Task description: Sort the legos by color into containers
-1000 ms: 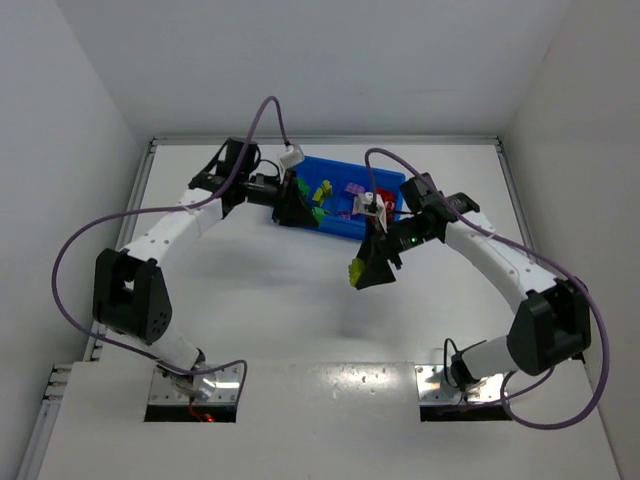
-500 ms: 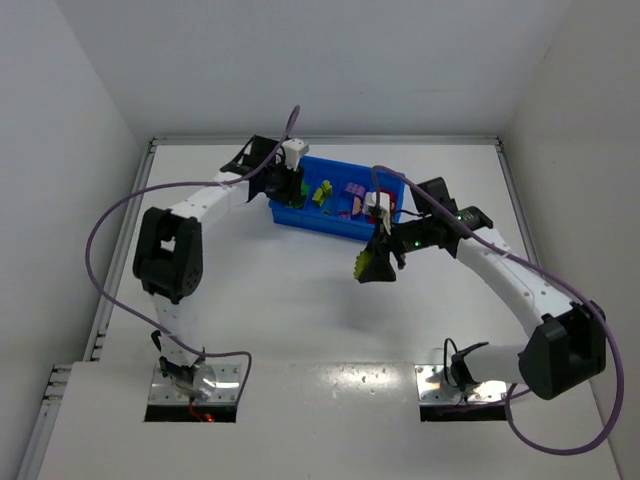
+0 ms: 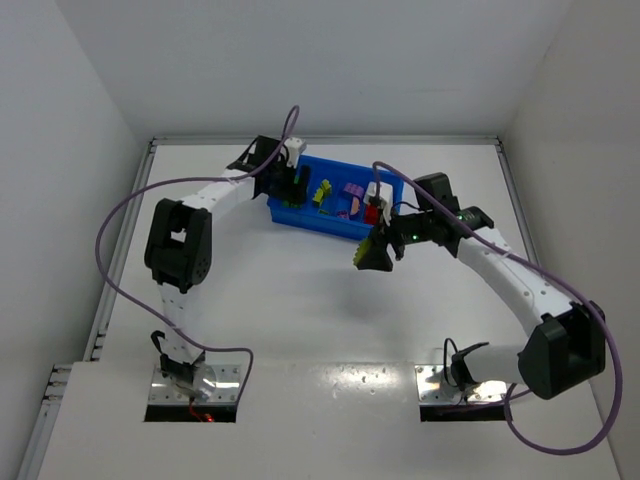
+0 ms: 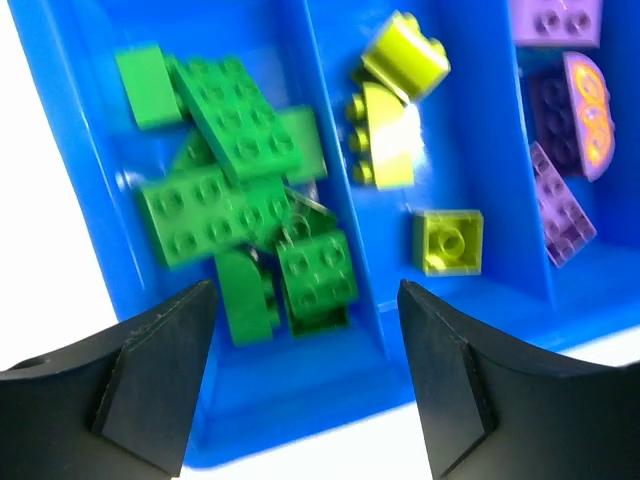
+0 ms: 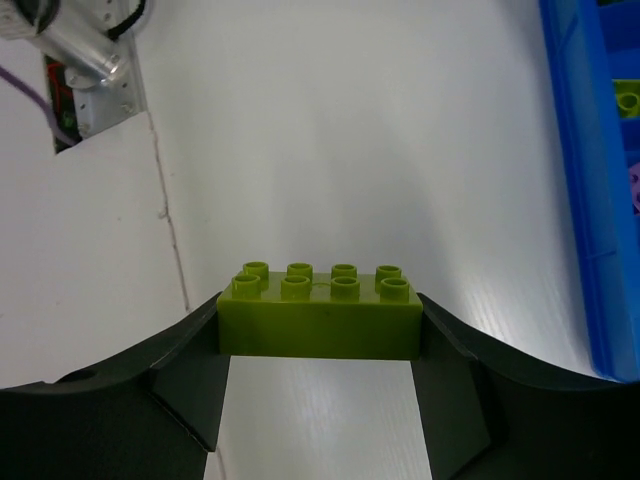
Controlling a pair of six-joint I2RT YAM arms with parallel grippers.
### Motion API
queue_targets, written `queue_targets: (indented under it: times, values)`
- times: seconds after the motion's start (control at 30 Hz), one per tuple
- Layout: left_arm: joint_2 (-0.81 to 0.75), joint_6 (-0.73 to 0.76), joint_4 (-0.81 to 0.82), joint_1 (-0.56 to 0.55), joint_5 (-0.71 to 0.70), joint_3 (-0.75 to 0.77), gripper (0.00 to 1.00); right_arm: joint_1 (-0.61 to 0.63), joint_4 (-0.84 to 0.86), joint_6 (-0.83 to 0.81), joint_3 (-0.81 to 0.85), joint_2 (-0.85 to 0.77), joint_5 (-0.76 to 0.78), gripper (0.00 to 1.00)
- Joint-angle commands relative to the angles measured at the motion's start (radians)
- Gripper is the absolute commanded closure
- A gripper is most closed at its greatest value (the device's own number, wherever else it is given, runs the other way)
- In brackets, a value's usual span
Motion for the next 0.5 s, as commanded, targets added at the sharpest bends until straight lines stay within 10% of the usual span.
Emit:
queue_targets:
  times: [0.0, 0.47]
  values:
    - [-0.132, -0.057, 0.078, 0.033, 0.133, -0.064, 0.21, -0.006, 0.118, 0.082, 0.057, 0.048, 0.072, 0.91]
    - [-0.656, -0.023, -0.027, 0.070, 0.232, -0.207, 0.21, 0.089, 0.229, 0.195, 0.632, 0.612, 0.472, 0.90]
